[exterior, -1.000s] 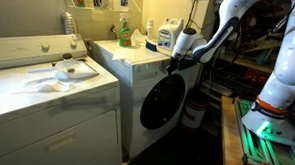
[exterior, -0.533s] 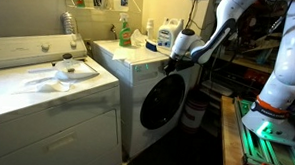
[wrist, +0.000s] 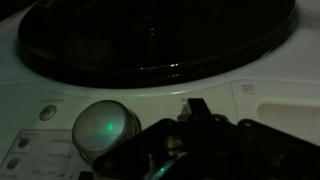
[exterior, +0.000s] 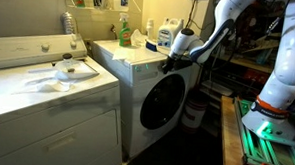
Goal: Push the button on the washing machine
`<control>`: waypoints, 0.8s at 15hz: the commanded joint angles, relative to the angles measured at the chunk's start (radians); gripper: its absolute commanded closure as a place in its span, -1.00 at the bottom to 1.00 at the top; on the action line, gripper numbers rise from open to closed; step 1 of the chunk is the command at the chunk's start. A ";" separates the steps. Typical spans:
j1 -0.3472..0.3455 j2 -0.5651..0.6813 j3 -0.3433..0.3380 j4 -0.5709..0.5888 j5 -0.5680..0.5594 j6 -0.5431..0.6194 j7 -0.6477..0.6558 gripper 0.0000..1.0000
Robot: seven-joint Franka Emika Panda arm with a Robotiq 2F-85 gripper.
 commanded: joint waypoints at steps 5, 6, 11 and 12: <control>0.021 0.037 -0.036 0.034 -0.132 0.023 0.115 1.00; 0.023 0.040 -0.039 0.038 -0.146 0.024 0.131 1.00; 0.025 0.050 -0.045 0.037 -0.218 0.037 0.199 1.00; 0.019 0.038 -0.033 0.013 -0.191 0.033 0.177 1.00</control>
